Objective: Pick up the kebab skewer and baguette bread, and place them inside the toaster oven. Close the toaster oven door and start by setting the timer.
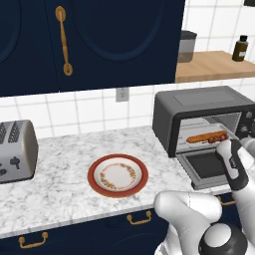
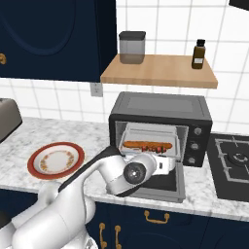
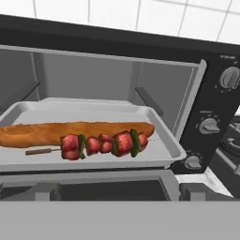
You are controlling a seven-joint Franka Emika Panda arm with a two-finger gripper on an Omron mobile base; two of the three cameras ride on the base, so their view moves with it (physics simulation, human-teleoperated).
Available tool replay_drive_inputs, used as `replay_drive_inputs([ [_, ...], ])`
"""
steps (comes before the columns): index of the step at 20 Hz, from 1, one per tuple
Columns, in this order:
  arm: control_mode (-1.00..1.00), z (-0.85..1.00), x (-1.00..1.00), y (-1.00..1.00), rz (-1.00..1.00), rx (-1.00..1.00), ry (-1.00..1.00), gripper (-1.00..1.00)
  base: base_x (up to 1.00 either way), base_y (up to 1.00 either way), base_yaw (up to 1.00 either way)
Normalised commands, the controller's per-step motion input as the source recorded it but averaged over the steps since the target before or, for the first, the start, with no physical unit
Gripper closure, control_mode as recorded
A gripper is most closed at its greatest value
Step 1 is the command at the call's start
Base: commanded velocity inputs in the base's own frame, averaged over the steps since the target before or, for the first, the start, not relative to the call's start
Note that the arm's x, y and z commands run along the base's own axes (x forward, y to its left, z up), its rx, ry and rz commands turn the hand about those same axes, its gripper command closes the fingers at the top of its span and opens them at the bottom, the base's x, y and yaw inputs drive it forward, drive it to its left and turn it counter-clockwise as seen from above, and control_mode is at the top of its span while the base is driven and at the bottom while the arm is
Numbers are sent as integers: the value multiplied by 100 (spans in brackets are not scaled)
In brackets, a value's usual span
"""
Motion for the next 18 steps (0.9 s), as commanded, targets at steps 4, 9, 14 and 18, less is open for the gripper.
replay_drive_inputs([
  [4, -100, 0, 1, 22, 0, 0, 1, -100, 0, 0, 0],
  [9, -100, 0, 9, 9, 0, 0, 2, -100, 0, 0, 0],
  [14, -100, -5, 29, 3, 5, 2, 0, -100, 0, 0, 0],
  [18, -100, -20, 21, 0, 12, 5, 0, -100, 0, 0, 0],
])
